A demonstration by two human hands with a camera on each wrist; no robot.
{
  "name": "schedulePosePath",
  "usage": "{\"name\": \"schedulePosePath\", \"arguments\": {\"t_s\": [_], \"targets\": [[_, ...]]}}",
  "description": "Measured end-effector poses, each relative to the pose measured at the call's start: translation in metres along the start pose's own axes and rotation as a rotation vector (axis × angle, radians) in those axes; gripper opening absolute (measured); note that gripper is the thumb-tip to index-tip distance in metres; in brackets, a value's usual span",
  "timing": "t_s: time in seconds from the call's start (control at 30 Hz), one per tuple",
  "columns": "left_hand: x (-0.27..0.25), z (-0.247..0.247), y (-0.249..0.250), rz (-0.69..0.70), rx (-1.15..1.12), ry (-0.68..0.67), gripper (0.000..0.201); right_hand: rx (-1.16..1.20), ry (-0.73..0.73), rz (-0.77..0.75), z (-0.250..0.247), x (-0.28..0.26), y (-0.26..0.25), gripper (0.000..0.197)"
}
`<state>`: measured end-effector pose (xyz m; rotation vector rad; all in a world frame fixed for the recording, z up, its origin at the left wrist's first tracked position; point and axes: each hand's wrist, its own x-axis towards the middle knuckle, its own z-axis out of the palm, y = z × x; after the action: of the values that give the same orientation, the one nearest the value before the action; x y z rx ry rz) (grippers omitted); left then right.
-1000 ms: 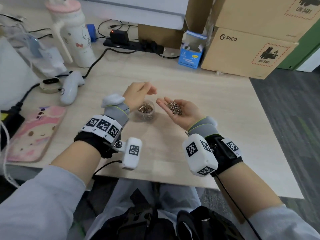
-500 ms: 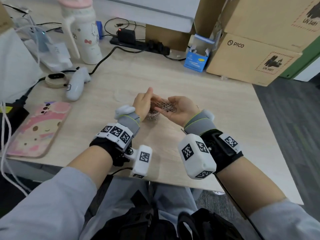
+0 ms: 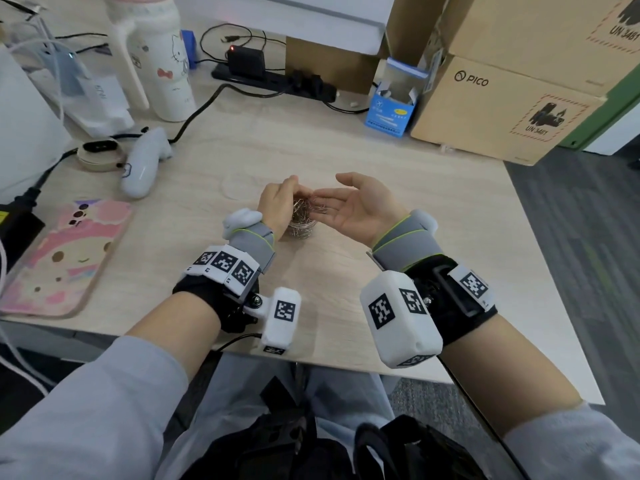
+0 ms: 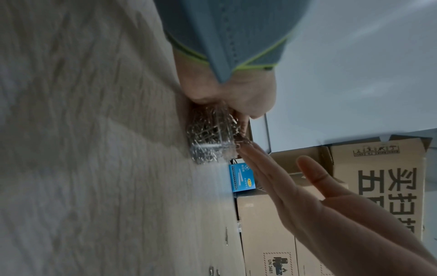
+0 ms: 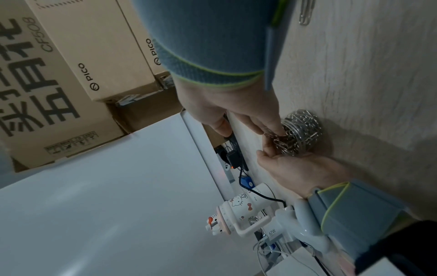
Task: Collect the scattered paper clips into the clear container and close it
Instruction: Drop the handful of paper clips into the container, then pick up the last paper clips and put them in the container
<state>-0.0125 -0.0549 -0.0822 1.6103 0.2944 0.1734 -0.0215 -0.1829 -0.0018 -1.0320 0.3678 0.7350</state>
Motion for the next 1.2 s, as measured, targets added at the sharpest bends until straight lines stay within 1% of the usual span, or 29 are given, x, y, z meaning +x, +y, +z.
{"name": "schedulePosePath", "arguments": {"t_s": [0.13, 0.23, 0.3, 0.4, 0.5, 0.53, 0.6, 0.67, 0.73, 0.83, 0.93, 1.07, 1.13, 1.2], "targets": [[-0.001, -0.001, 0.001, -0.003, -0.011, -0.013, 0.043, -0.075, 0.002, -0.022, 0.001, -0.002, -0.001, 0.039], [-0.001, -0.004, 0.001, 0.01, -0.022, -0.033, 0.039, -0.081, 0.005, -0.054, -0.001, -0.002, -0.003, 0.042], [-0.003, -0.007, 0.002, 0.033, -0.028, -0.042, 0.031, -0.096, 0.011, -0.081, -0.003, -0.001, -0.005, 0.043], [-0.003, -0.016, 0.0, 0.076, 0.018, -0.043, 0.015, -0.151, 0.012, -0.125, -0.007, 0.003, -0.004, 0.033], [-0.004, -0.027, 0.002, 0.088, 0.052, -0.058, 0.004, -0.158, 0.029, -0.175, -0.01, 0.01, 0.0, 0.025], [-0.006, -0.031, 0.004, 0.089, 0.046, -0.078, 0.005, -0.164, 0.044, -0.192, -0.01, 0.012, 0.002, 0.021], [-0.008, -0.038, 0.007, 0.076, 0.053, -0.162, 0.013, -0.233, 0.092, -0.225, -0.011, 0.015, 0.004, 0.013], [-0.008, -0.046, 0.007, 0.088, 0.123, -0.255, 0.023, -0.352, 0.145, -0.251, -0.011, 0.019, 0.007, 0.014], [-0.006, -0.051, 0.005, 0.116, 0.204, -0.301, 0.027, -0.442, 0.185, -0.245, -0.012, 0.025, 0.012, 0.014], [-0.005, -0.049, 0.004, 0.14, 0.264, -0.289, 0.023, -0.516, 0.209, -0.241, -0.011, 0.031, 0.018, 0.015], [-0.004, -0.045, 0.004, 0.151, 0.291, -0.257, 0.024, -0.574, 0.225, -0.27, -0.01, 0.037, 0.024, 0.021], [-0.002, -0.045, 0.004, 0.138, 0.318, -0.271, 0.021, -0.614, 0.259, -0.3, -0.011, 0.044, 0.028, 0.03], [-0.002, -0.046, 0.006, 0.154, 0.331, -0.27, 0.021, -0.634, 0.26, -0.308, -0.013, 0.044, 0.028, 0.031], [-0.002, -0.044, 0.01, 0.182, 0.318, -0.242, 0.016, -0.652, 0.253, -0.334, -0.014, 0.043, 0.026, 0.029]]}}
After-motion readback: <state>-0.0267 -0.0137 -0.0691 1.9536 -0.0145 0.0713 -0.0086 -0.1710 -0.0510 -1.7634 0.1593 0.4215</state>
